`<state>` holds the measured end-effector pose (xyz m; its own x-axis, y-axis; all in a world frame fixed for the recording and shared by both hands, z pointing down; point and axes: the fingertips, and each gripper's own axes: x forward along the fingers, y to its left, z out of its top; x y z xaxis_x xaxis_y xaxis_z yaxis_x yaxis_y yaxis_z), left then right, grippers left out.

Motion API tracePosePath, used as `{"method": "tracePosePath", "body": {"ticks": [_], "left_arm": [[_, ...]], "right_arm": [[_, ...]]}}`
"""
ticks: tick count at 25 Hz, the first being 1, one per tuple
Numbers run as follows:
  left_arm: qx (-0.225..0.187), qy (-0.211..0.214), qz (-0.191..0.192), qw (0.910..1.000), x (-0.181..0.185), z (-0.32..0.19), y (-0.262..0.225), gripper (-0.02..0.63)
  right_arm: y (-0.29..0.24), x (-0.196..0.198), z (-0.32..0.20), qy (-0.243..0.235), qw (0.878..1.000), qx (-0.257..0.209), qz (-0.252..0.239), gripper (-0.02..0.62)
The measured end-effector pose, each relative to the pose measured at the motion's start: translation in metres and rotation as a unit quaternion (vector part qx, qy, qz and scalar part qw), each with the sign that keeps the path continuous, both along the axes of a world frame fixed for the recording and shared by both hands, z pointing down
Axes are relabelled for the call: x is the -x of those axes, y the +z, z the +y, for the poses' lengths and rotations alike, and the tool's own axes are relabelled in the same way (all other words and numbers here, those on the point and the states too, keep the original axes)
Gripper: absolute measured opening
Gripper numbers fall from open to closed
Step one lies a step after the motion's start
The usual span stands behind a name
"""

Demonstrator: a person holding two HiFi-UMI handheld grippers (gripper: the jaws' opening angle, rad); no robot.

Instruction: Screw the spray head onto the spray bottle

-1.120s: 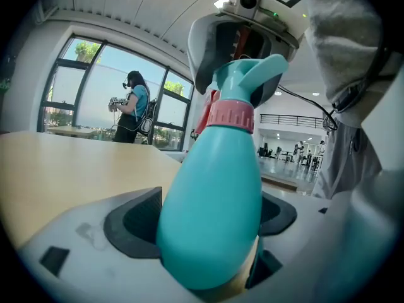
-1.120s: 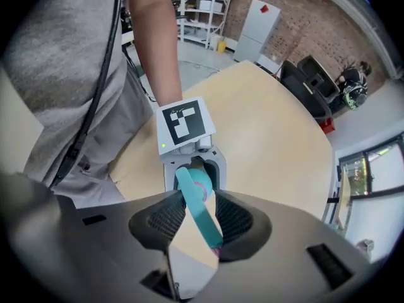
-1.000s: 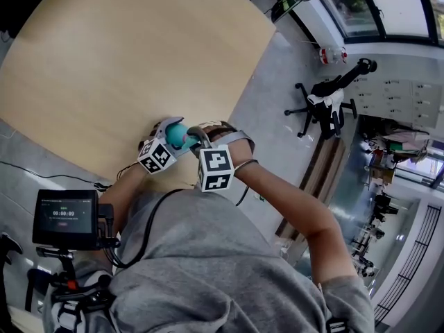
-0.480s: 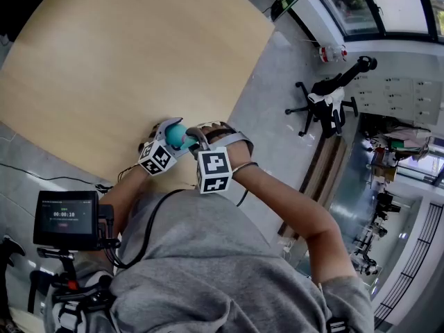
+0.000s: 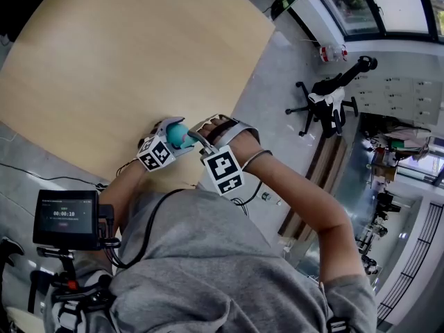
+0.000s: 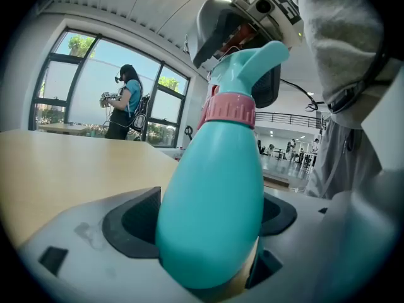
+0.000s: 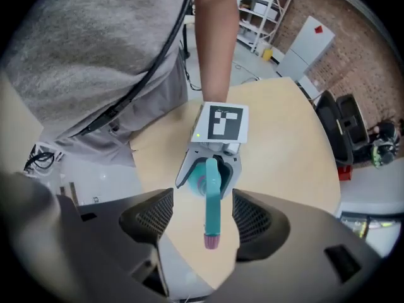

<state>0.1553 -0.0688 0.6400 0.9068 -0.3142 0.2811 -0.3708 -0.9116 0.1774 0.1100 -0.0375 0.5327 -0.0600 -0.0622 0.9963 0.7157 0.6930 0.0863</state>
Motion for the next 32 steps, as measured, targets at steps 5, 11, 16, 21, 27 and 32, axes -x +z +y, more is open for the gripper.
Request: {"method": "tracePosePath", "body": {"ticks": [5, 11, 16, 21, 27, 32], "left_arm": [[0.002, 0.035, -0.002, 0.9994, -0.003, 0.004, 0.0, 0.396], [-0.005, 0.036, -0.003, 0.9993, -0.005, 0.006, -0.001, 0.396], [-0.016, 0.029, -0.006, 0.9994, -0.003, 0.008, -0.003, 0.396], [-0.025, 0.022, -0.009, 0.9994, -0.002, 0.011, -0.003, 0.396], [-0.031, 0.015, -0.014, 0.9993, 0.001, 0.016, -0.002, 0.396], [-0.034, 0.013, -0.018, 0.9992, 0.001, 0.017, -0.002, 0.396]], "right_arm": [[0.018, 0.011, 0.005, -0.055, 0.998, -0.001, -0.012, 0.273], [0.035, 0.011, 0.001, 0.066, 0.997, 0.03, -0.001, 0.133], [0.034, 0.013, 0.003, 0.173, 0.984, 0.029, -0.024, 0.133], [0.035, 0.015, 0.005, 0.22, 0.975, 0.025, -0.029, 0.133], [0.035, 0.018, 0.009, 0.242, 0.969, 0.024, -0.032, 0.133], [0.035, 0.018, 0.009, 0.262, 0.964, 0.022, -0.033, 0.133]]}}
